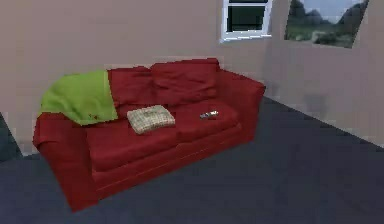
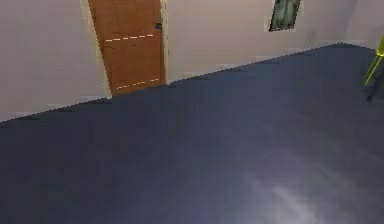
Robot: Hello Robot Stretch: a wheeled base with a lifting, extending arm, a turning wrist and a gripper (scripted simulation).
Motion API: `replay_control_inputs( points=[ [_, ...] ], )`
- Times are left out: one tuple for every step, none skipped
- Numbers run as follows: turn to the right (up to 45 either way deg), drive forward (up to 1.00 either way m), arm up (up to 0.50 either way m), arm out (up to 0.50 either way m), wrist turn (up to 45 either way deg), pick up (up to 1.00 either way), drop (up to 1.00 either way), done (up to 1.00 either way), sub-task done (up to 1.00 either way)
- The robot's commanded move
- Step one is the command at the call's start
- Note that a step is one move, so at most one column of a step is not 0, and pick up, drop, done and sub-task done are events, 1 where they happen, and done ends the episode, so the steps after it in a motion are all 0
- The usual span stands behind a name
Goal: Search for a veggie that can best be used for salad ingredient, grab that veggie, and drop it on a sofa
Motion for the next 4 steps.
replay_control_inputs(
  points=[
    [45.0,0.0,0.0,0.0,0.0,0.0,0.0,0.0,0.0],
    [45.0,0.0,0.0,0.0,0.0,0.0,0.0,0.0,0.0],
    [45.0,0.0,0.0,0.0,0.0,0.0,0.0,0.0,0.0],
    [42.0,0.0,0.0,0.0,0.0,0.0,0.0,0.0,0.0]
  ],
)
